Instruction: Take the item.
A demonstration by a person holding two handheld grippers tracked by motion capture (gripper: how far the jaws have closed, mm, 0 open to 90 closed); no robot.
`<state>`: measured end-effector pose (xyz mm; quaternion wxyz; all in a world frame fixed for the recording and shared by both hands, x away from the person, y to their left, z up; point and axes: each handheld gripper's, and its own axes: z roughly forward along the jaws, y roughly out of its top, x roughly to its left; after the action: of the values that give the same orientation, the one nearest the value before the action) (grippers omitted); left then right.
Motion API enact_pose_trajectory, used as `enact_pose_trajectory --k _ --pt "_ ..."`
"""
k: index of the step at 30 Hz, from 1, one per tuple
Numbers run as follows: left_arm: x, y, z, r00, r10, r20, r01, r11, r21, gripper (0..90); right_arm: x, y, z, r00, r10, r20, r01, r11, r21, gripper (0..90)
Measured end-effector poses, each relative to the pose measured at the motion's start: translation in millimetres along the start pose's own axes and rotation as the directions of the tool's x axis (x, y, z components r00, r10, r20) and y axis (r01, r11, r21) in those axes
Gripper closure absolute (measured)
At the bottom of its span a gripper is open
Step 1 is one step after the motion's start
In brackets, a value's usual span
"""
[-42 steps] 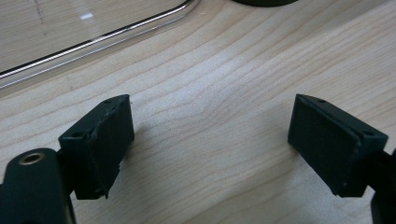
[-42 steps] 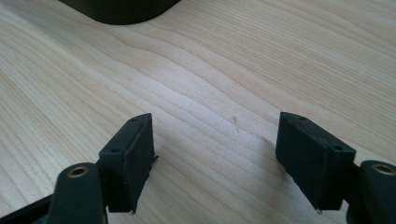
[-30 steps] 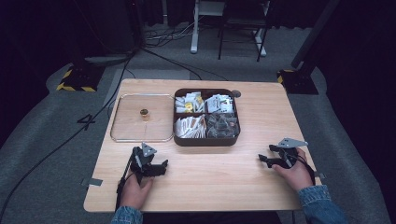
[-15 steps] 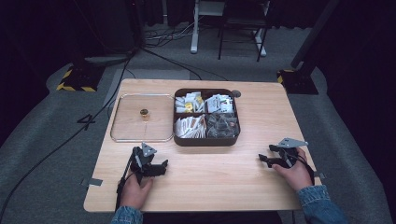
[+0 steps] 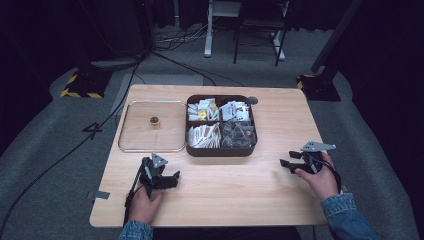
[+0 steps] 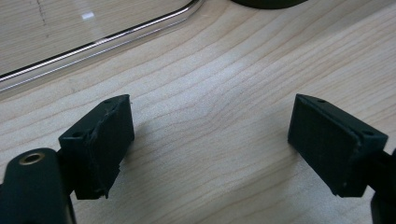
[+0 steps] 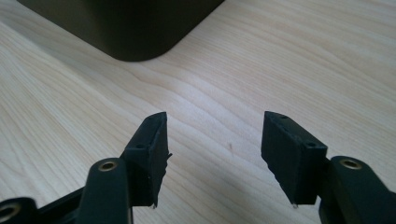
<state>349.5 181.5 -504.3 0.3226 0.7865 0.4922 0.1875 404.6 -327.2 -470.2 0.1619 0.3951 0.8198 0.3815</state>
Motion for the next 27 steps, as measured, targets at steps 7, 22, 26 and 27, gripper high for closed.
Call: enact_pose_trajectory --k 7,22,26,27 --pt "-0.6 -0.9 -0.9 1.0000 -0.006 0.000 0.006 1.0000 0.003 14.9 -1.6 20.0 -10.3 0.9995 0.008 -0.030 -0.008 1.000 -0.019 43.4" --pt "0.2 -0.1 -0.1 1.0000 -0.002 0.000 0.002 1.0000 0.000 14.8 -2.3 59.3 -16.1 0.9978 -0.023 -0.063 0.018 0.997 -0.079 41.8" --pt "0.2 -0.1 -0.2 1.0000 -0.001 0.000 0.001 1.0000 0.001 14.9 -3.4 70.8 -13.2 0.9971 -0.037 -0.066 0.031 0.996 -0.083 41.8" --pt "0.2 -0.1 -0.1 1.0000 -0.002 0.000 0.002 1.0000 0.000 14.9 -3.6 73.8 -12.6 0.9970 -0.037 -0.068 0.031 0.996 -0.082 41.8"
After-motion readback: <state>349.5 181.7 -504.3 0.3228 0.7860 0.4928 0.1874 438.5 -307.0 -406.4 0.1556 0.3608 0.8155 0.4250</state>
